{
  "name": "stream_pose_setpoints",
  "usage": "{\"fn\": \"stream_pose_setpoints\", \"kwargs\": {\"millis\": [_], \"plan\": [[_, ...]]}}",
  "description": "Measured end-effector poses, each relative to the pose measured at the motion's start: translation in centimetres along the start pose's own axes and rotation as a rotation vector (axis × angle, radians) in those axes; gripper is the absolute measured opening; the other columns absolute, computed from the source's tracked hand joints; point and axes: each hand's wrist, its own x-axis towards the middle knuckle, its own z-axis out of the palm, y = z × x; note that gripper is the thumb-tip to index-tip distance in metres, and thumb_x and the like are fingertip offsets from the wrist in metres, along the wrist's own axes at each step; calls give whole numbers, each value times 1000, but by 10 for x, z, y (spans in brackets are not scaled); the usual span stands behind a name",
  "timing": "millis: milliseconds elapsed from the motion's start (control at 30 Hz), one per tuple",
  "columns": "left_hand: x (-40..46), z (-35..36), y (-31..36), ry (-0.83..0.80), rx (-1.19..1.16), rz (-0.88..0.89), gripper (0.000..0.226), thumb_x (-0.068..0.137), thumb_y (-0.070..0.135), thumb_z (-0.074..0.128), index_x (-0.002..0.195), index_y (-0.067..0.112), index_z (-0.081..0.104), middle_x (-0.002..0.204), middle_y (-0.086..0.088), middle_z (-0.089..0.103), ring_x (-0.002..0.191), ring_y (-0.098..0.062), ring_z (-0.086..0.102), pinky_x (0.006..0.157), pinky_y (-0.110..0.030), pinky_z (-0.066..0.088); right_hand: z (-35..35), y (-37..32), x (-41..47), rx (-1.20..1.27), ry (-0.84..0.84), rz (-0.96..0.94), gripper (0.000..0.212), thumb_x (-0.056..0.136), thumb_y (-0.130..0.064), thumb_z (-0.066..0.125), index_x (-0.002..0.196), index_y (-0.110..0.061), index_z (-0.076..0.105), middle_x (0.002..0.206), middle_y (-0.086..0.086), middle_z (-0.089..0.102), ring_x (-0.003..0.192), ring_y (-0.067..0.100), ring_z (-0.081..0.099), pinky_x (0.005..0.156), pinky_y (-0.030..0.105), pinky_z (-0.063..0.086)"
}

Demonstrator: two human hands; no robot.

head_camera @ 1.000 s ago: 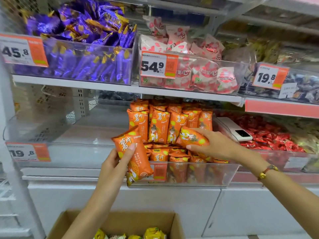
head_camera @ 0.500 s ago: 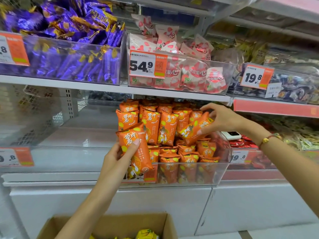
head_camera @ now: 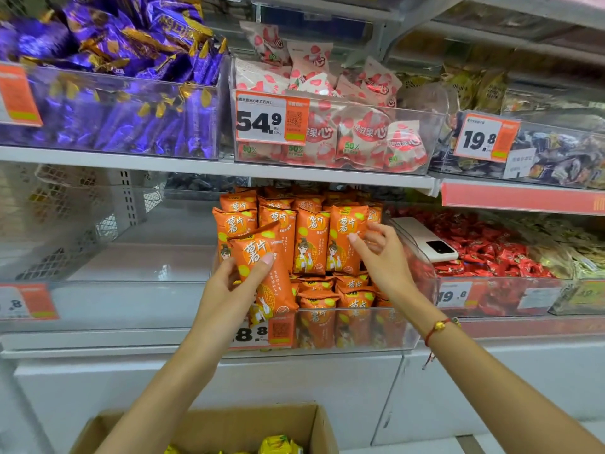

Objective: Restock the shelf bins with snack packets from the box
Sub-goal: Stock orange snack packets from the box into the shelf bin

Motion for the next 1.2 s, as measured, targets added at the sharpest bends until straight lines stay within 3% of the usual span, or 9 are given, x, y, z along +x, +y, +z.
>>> {"fn": "stream_pose_setpoints", "kwargs": {"millis": [133,233,500,667,800,933,1033,1100,1200], "plan": [[0,6,1,-13,28,1,24,86,44,60,109,34,58,97,15,68,74,4,67,49,-6,45,11,3,-8,-137,-35,-31,56,97,-39,50,143,-11,37,142,5,48,128,15,45,100,25,37],[1,10,4,-20,62,-1,34,86,45,59,117,32,55,103,14,65,84,0,65,50,-8,46,15,3,-7,-229,-47,-47,75,88,-47,62,146,-9,33,147,6,37,134,22,38,109,39,37],[12,24,15,-55,129,30,26,87,46,60,109,32,57,105,13,65,96,-5,63,73,-20,48,0,1,2,-310,-110,-119,74,88,-40,65,148,-16,30,122,3,62,112,21,58,89,32,46],[16,40,18,-85,126,-4,41,85,49,60,120,29,54,112,12,62,101,-4,60,88,-28,50,-5,-2,2,-382,-184,-165,73,89,-53,55,148,-18,28,134,2,55,121,23,53,95,37,46],[27,49,29,-121,124,20,55,87,47,61,135,26,44,120,10,57,101,-2,58,91,-28,47,-40,-37,16,-223,57,-256,54,94,-32,55,142,-15,37,132,4,52,115,21,54,95,42,46],[49,79,44,-193,135,80,53,88,42,65,131,20,45,105,13,61,82,7,60,79,-17,49,-63,-64,4,-4,-499,-169,75,81,-24,74,142,-33,32,132,-6,49,119,9,52,91,22,46],[63,108,48,-265,144,106,54,87,45,65,129,15,49,118,5,62,99,-3,61,83,-20,51,-61,-55,0,39,-444,-218,73,81,-19,74,136,-40,30,122,-9,54,108,3,59,84,17,52],[73,119,43,-239,270,234,56,88,53,60,131,18,51,127,3,59,115,-11,56,96,-29,48,-68,-47,6,85,-344,-211,69,83,-18,72,135,-38,32,118,-7,56,103,2,61,80,16,53],[87,113,27,-141,889,666,58,94,53,48,144,25,39,147,4,39,138,-17,30,112,-40,30,-81,-23,18,49,-225,-119,75,84,-26,72,145,-29,28,125,0,55,109,12,60,85,26,53]]}}
